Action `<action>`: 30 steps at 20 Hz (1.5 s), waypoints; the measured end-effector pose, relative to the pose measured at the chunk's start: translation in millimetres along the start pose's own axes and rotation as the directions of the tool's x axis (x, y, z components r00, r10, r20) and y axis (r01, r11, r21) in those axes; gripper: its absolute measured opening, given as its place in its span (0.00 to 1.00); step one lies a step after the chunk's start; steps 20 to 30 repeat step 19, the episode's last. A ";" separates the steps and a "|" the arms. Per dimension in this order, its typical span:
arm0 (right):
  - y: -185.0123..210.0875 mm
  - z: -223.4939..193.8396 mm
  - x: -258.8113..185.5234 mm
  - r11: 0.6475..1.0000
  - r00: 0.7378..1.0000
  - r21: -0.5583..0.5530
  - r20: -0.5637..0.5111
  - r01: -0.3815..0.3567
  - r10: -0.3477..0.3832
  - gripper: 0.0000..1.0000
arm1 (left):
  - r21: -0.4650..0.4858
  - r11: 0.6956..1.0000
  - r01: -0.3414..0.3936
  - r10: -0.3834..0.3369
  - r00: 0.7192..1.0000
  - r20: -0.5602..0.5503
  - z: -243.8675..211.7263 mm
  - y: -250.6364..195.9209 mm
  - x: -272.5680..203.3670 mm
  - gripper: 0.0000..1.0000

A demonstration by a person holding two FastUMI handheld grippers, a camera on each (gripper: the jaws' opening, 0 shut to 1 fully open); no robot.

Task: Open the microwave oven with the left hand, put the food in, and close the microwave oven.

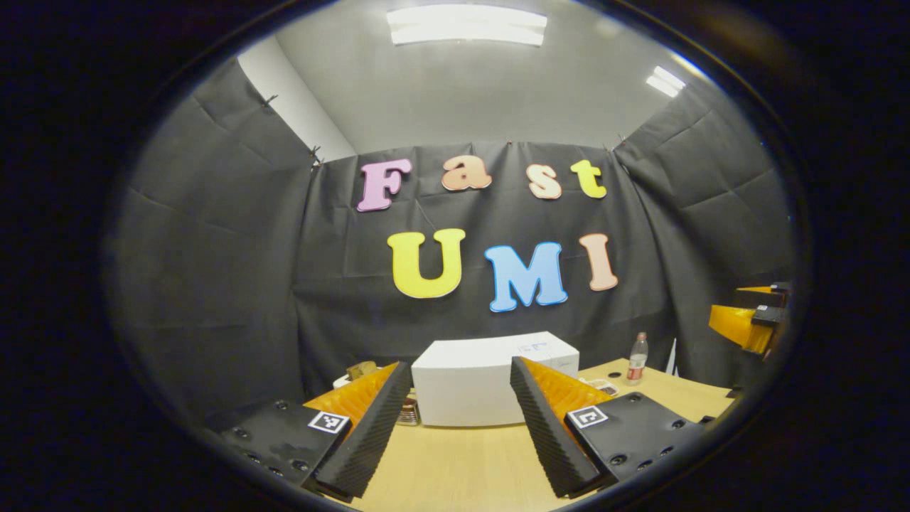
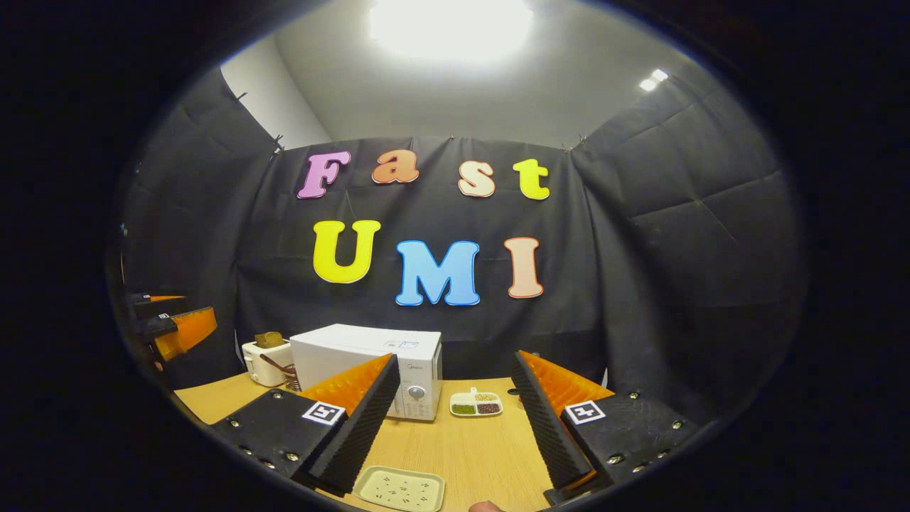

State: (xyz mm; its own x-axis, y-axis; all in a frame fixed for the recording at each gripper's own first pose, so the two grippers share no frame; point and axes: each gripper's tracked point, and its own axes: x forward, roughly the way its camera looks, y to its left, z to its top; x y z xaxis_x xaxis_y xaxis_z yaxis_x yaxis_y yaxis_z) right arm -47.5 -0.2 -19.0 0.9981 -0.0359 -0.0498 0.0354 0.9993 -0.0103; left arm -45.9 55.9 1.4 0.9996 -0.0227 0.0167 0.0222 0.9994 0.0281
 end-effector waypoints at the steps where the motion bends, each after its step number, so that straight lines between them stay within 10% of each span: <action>1: 1.3 1.3 2.6 1.000 1.000 -0.007 0.003 -0.004 0.004 0.96 | -0.004 1.000 -0.010 0.010 1.000 0.011 3.2 4.4 -0.5 0.96; 30: 40.8 33.2 10.0 0.995 0.993 -0.025 0.063 -0.098 0.099 0.96 | 0.006 0.999 -0.038 0.037 0.997 0.074 24.6 17.9 -11.1 0.96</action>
